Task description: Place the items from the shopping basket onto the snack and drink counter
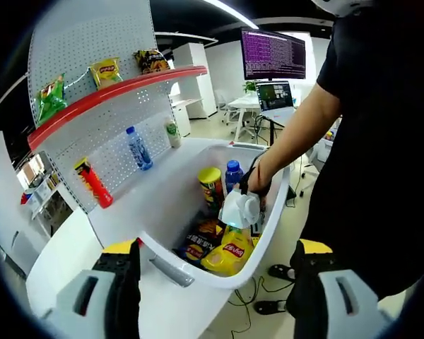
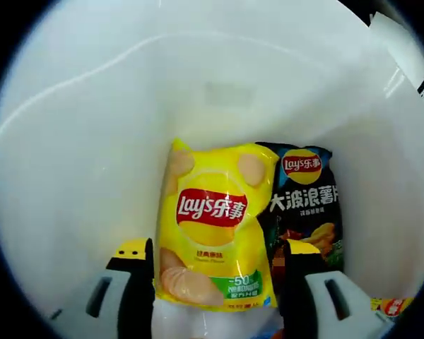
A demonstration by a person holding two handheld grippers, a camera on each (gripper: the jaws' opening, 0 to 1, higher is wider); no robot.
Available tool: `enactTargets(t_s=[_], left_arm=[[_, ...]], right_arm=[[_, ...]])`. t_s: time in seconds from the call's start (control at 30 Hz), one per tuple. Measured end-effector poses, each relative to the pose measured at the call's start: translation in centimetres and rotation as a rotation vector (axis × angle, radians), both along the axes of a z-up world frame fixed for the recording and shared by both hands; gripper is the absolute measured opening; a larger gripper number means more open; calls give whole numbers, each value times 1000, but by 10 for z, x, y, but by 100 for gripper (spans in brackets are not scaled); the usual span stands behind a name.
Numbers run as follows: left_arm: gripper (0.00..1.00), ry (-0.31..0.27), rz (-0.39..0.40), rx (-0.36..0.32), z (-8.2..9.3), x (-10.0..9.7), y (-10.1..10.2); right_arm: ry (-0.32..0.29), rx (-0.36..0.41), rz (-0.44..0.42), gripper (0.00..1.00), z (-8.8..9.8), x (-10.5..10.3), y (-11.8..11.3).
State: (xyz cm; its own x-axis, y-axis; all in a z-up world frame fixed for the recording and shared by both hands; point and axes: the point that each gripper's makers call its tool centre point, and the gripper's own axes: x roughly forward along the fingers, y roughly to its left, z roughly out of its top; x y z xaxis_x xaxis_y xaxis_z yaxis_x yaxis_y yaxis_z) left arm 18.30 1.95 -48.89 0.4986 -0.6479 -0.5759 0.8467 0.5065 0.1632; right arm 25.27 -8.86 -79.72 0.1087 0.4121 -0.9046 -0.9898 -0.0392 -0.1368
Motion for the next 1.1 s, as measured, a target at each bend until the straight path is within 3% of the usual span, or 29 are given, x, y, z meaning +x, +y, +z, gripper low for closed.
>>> enactTargets(t_s=[0.2, 0.37, 0.53, 0.7, 1.1], left_arm=[[90, 6, -5, -59, 6, 0, -3], [90, 2, 20, -50, 3, 7, 4], [90, 9, 29, -54, 2, 5, 4], [90, -6, 36, -75, 10, 4, 2], [90, -17, 88, -52, 10, -2, 12]], right_arm=[[1, -9, -6, 73, -10, -1, 6], [10, -19, -17, 73, -19, 0, 8], [21, -29, -7, 68, -27, -3, 10], [31, -60, -13, 67, -34, -4, 11], [26, -96, -6, 67, -42, -3, 14]])
